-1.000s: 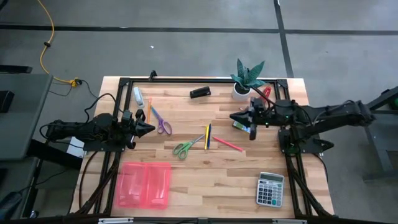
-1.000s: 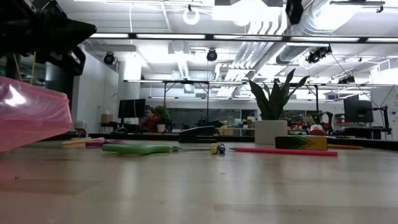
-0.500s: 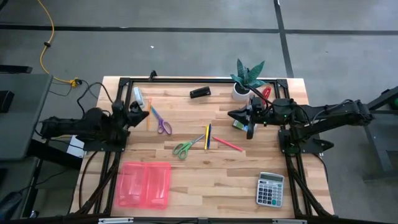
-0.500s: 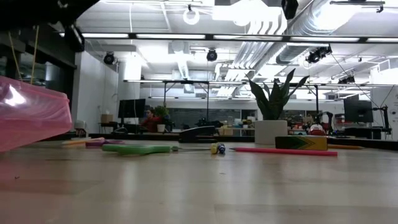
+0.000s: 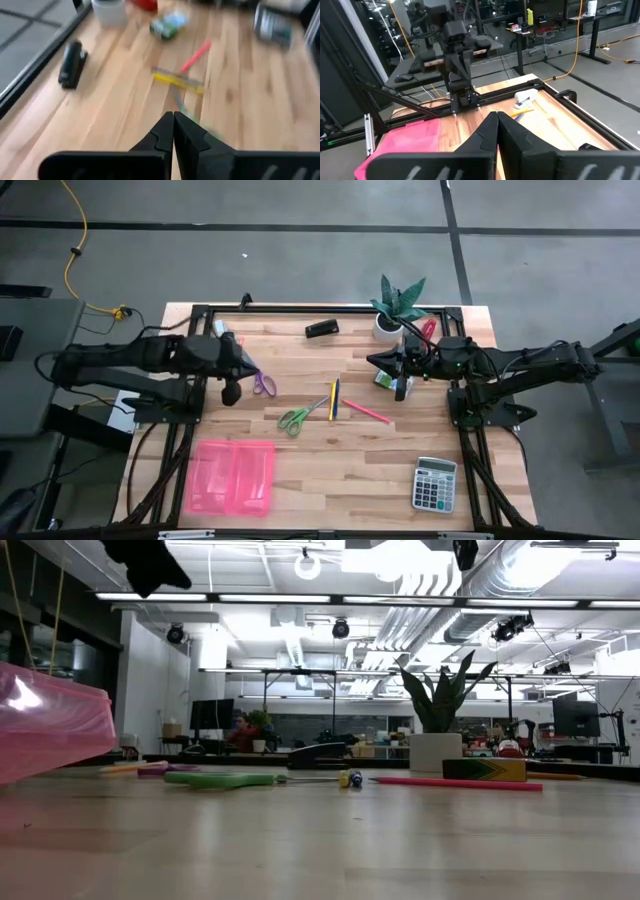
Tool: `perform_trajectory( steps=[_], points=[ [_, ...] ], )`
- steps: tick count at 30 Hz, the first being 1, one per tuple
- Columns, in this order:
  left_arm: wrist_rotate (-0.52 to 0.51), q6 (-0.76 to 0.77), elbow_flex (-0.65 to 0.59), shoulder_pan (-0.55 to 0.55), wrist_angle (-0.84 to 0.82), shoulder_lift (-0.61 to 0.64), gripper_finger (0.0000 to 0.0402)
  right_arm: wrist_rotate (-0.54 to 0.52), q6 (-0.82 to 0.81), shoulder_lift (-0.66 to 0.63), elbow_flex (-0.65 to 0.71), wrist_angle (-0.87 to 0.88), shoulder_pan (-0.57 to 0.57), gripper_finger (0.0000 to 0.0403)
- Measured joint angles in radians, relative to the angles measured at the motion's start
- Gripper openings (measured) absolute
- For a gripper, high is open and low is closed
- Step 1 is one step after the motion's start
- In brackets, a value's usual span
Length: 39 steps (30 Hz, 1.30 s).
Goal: Pack school essentials
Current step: Put the purple scissors into the supply box
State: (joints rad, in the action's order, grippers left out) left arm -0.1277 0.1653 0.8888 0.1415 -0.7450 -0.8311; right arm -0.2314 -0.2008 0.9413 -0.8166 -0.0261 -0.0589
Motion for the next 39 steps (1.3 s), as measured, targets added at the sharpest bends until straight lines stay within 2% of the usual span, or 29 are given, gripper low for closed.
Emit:
perform_trajectory(
  steps=[3,6,11,15,20,26,31,39],
  points=[
    [0.019,-0.063,0.037,0.014,-0.049,-0.082,0.0007,0.001,0.000,0.000,0.000,0.000,0.000,0.0000],
    [0.038,-0.124,0.063,0.027,-0.085,-0.167,0.0030,0.003,0.000,0.000,0.000,0.000,0.000,0.0000],
    [0.093,-0.185,0.084,0.037,-0.096,-0.340,0.0096,0.003,0.000,0.000,0.000,0.000,0.000,0.0000],
    [0.077,-0.202,0.085,0.037,-0.104,-0.490,0.0154,0.003,-0.001,0.000,0.000,0.000,0.000,0.0000],
    [0.070,-0.394,0.085,0.037,-0.112,-0.659,0.0199,0.003,-0.002,0.000,0.000,0.000,0.000,0.0000],
    [0.011,-0.539,0.084,0.043,-0.106,-0.788,0.0205,0.003,-0.003,0.000,0.000,0.001,0.000,0.0000],
    [0.055,-0.543,0.083,0.056,-0.097,-0.850,0.0195,0.003,-0.003,0.000,0.000,0.001,0.000,0.0000],
    [0.059,-0.544,0.084,0.084,-0.069,-0.919,0.0177,0.002,-0.009,0.000,0.000,0.003,0.000,0.0000]
  ],
)
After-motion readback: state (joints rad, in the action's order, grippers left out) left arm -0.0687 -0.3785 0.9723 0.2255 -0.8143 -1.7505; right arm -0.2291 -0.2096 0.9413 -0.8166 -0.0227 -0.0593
